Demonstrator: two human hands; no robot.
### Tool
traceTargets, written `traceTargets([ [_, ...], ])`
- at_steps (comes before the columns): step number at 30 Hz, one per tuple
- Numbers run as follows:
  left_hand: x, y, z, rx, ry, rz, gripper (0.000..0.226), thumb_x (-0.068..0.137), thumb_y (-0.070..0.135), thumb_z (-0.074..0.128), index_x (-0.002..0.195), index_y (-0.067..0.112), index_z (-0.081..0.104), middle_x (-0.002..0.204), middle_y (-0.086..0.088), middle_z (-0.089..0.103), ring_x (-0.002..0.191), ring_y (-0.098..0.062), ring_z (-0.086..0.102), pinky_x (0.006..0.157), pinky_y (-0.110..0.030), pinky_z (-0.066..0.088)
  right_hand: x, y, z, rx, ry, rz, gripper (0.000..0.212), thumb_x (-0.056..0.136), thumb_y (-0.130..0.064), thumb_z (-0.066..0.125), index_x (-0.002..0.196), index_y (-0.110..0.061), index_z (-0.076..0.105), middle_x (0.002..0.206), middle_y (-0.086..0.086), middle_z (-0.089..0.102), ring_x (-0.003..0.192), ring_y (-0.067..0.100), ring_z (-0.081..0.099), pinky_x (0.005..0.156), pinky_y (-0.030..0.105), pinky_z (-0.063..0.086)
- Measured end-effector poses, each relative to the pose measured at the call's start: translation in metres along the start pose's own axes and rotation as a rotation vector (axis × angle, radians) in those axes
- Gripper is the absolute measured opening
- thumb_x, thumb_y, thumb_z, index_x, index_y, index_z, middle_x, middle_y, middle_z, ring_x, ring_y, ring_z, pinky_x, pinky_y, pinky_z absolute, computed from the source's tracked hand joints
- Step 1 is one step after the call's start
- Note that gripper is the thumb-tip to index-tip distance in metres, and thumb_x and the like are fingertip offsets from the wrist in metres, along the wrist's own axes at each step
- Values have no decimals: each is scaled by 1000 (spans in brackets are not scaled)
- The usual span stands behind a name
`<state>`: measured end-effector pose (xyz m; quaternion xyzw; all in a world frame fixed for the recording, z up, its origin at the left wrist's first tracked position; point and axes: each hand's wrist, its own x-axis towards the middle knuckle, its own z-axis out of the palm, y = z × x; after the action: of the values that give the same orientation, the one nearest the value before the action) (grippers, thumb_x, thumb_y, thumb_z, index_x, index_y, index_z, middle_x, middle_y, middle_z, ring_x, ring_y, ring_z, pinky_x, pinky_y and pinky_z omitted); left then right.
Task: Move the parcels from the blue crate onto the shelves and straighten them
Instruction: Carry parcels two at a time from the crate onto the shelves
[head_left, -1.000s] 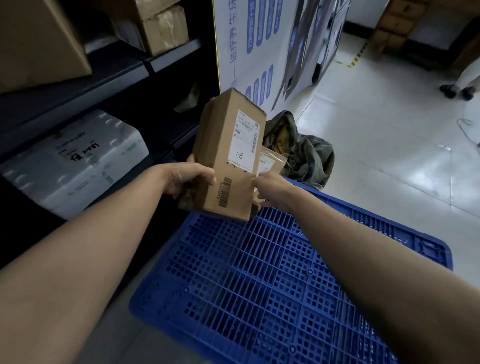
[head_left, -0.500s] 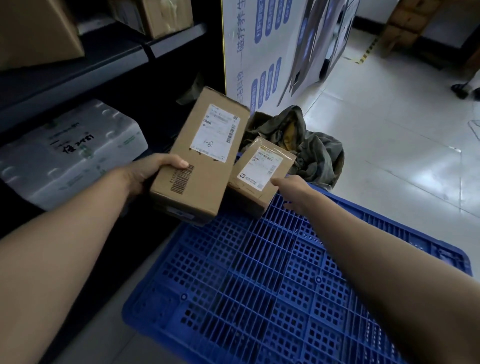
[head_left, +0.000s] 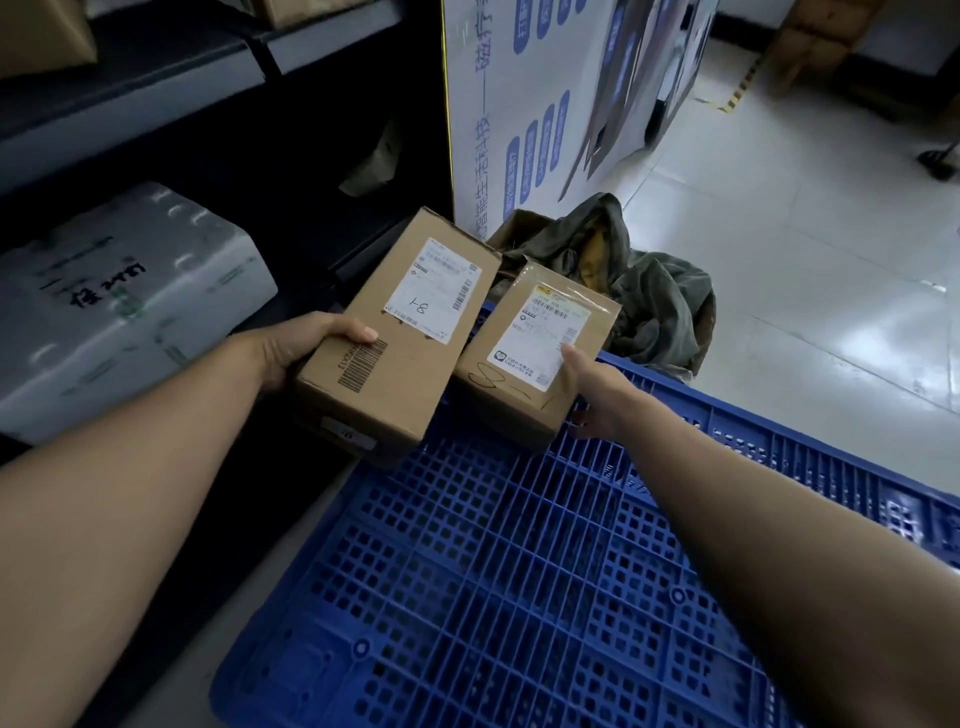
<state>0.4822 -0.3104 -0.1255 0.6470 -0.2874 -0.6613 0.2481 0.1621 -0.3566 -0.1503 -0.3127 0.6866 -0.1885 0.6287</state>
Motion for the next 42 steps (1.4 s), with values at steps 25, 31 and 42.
traceTargets([
  [25,-148,33,24,-351,64,156,26,73,30,60,65,13,78,73,-8,74,57,-17,69,50,-24,56,-114,-59,-13,286,-268,-144,50,75,-36,68,122,-27,55,120,13,62,96,33,63,66,55,55],
  [31,-291,40,14,-446,216,203,29,65,32,63,85,13,71,77,-8,74,60,-18,70,55,-25,56,-211,-105,17,255,-418,-238,52,73,-25,68,122,-34,53,116,11,62,101,37,61,77,71,46],
  [42,-603,-81,52,-778,720,456,22,67,33,66,78,19,79,85,-4,75,71,-17,72,61,-28,58,-450,-110,138,-146,-922,-401,59,69,-28,69,125,-37,53,118,6,65,106,33,60,83,60,50],
])
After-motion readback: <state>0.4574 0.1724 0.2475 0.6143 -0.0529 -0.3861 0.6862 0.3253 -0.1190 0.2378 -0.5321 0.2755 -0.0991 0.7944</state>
